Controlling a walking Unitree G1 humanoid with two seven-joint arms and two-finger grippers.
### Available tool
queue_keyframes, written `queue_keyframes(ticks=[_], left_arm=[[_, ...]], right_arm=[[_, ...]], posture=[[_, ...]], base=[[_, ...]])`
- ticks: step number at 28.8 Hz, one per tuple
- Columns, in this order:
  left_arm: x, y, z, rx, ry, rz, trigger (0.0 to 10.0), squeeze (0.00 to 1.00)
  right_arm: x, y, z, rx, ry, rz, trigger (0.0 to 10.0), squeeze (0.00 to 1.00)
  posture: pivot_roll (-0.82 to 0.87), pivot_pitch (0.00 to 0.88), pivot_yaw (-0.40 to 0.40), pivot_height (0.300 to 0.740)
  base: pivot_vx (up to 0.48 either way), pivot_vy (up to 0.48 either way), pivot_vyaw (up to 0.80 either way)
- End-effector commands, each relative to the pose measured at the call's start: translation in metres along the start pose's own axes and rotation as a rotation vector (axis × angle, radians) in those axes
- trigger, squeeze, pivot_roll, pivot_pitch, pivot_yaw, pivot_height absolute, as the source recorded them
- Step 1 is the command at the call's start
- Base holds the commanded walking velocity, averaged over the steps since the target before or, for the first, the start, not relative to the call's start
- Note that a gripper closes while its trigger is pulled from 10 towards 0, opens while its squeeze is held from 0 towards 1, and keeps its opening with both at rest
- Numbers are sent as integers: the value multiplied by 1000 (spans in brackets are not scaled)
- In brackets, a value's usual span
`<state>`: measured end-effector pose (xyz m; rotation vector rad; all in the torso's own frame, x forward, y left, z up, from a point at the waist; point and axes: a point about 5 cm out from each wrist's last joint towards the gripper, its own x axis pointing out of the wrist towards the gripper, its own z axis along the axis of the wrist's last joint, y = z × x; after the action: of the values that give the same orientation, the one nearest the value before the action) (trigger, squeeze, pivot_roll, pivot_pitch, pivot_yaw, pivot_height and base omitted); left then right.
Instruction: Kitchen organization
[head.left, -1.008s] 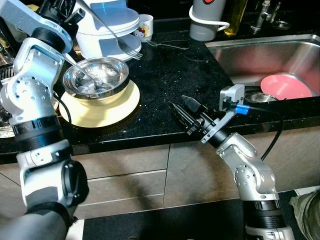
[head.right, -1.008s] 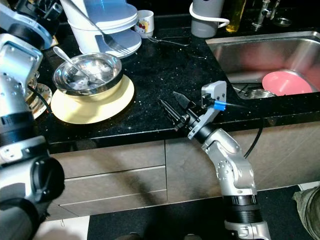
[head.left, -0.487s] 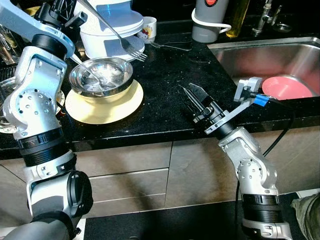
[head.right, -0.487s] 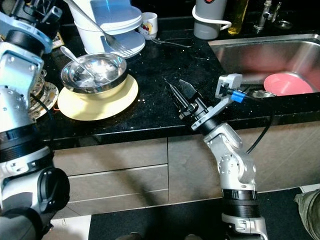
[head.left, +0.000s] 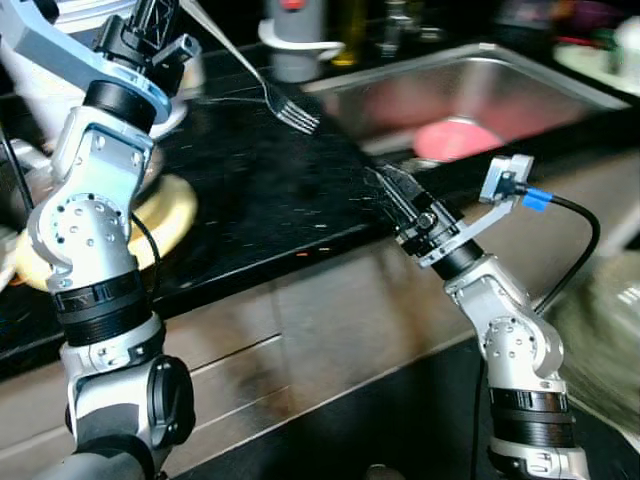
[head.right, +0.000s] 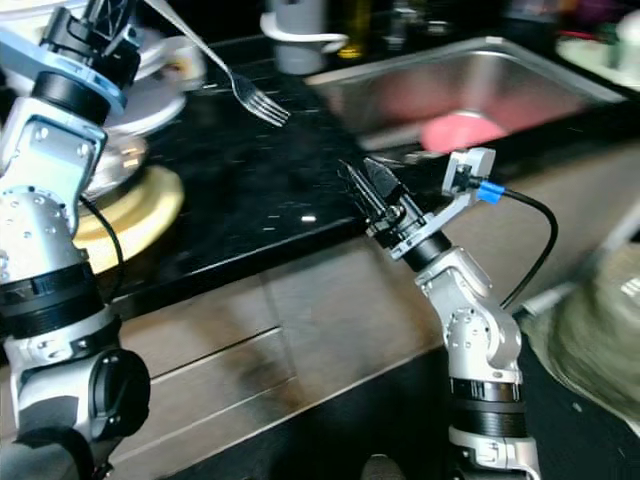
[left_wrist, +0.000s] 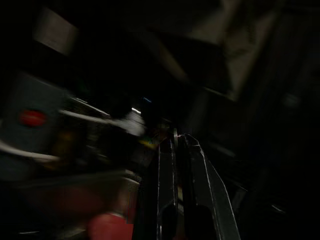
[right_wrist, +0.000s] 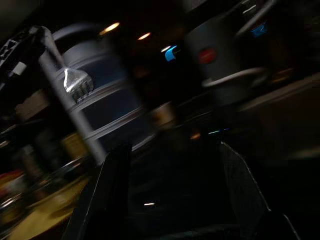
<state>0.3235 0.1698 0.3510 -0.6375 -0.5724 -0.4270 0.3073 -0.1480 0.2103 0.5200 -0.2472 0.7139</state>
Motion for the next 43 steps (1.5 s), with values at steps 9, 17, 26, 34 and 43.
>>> queue_keyframes(ticks=[9,17,26,34,43], left_arm=[[-5,16,1,80,-19,96,10000,0],[-7,24,-2,155,-7,135,10000,0],[-9,27,-5,166,-8,154,10000,0],[-10,29,-6,176,-12,160,10000,0],[-11,29,-6,179,-16,160,10000,0]], right_arm=[[-1,1,-5,3,25,0,10000,0],[0,2,-7,-11,34,3,10000,0],[0,4,-8,-19,44,16,10000,0],[1,6,-11,-43,65,30,10000,0],[1,6,-13,-49,75,33,10000,0]], posture=[[-55,47,46,740],[-51,44,44,740],[-53,39,43,740],[-56,32,42,740],[-55,35,41,740]], base=[[0,0,-789],[0,0,-190],[0,-177,0],[0,-480,0],[0,-480,0]])
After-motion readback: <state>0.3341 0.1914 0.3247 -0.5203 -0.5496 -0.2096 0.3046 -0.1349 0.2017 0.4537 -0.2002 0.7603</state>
